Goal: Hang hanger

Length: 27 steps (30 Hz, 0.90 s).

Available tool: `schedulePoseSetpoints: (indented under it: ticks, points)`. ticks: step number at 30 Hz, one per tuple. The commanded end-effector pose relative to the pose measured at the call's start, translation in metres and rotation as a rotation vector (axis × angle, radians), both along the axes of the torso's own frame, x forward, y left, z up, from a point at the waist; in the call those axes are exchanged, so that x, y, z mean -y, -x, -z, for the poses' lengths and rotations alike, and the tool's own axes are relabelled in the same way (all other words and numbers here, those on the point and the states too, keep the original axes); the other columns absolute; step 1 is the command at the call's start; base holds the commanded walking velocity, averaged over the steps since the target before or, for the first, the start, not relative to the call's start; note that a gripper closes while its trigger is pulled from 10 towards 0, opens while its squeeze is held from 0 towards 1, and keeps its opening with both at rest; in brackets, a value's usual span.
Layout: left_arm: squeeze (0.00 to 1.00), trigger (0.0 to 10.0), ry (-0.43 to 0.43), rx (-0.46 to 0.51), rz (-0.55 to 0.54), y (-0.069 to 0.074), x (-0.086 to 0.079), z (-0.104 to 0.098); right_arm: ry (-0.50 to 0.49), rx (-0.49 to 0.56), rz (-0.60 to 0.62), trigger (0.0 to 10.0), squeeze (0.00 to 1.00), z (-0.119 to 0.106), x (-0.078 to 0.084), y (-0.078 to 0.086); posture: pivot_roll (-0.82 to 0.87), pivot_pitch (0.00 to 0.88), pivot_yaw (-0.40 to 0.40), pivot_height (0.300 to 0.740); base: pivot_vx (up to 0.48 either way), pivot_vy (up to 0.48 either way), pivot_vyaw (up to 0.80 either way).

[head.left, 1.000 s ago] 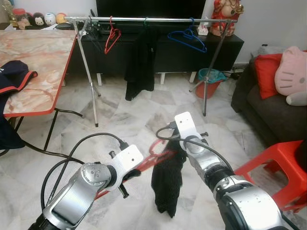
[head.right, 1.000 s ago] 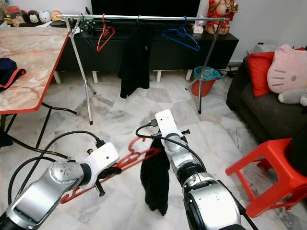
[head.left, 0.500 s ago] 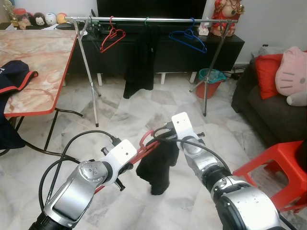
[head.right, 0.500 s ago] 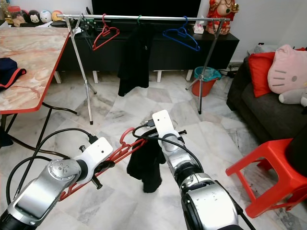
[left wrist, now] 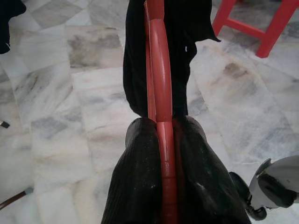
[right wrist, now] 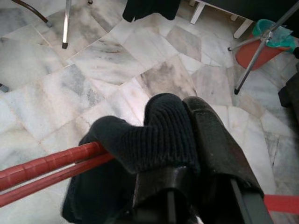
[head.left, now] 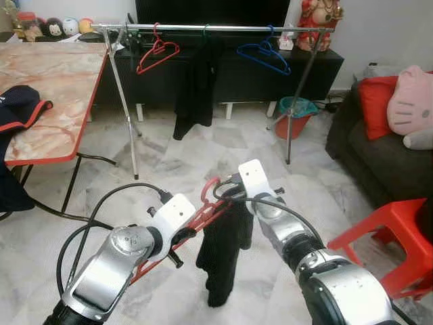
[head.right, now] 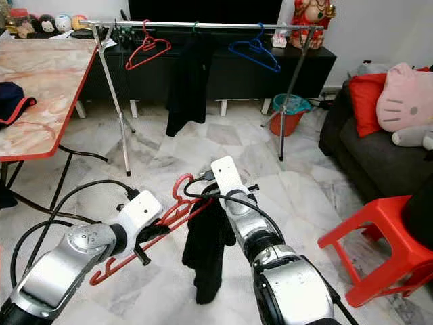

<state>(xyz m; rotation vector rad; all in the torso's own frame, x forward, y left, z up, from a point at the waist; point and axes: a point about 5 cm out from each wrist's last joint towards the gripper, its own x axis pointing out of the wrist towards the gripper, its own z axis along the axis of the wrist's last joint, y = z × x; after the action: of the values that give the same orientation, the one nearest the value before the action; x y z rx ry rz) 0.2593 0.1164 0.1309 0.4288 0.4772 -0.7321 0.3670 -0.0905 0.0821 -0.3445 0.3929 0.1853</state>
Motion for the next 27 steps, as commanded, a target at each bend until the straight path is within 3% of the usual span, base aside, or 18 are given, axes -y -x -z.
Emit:
schedulePoseSetpoints:
  ticks: [1,8,15,18,21,27]
  points:
    - [0.0,10.0,0.06,0.039,0.065,0.002,0.011,-0.014,-0.005,0.02,-0.012,10.0,0.0,-0.005,-0.004,-0.003,0.14,0.0,-0.116,0.74,0.0,0.0,0.0]
    - [0.0,10.0,-0.071,0.061,-0.068,-0.009,-0.001,-0.002,-0.046,0.02,-0.021,10.0,0.0,-0.009,-0.013,-0.003,0.14,0.0,-0.112,0.74,0.0,0.0,0.0]
    - [0.0,10.0,-0.043,0.108,-0.16,-0.018,0.0,-0.006,-0.067,0.01,-0.026,10.0,0.0,-0.008,-0.017,-0.002,0.14,0.0,-0.111,0.74,0.0,0.0,0.0]
    - [0.0,10.0,-0.03,0.114,-0.153,-0.019,0.004,-0.007,-0.077,0.006,-0.027,10.0,0.0,-0.009,-0.018,-0.002,0.14,0.0,-0.112,0.74,0.0,0.0,0.0]
    - [0.0,10.0,0.04,0.082,-0.035,-0.011,0.022,-0.006,-0.085,0.006,-0.044,10.0,0.0,-0.01,-0.021,-0.002,0.14,0.0,-0.114,0.74,0.0,0.0,0.0]
    - [0.0,10.0,0.047,0.047,0.074,-0.001,0.03,-0.003,-0.075,0.012,-0.078,10.0,0.0,-0.012,-0.022,-0.003,0.13,0.0,-0.115,0.74,0.0,0.0,0.0]
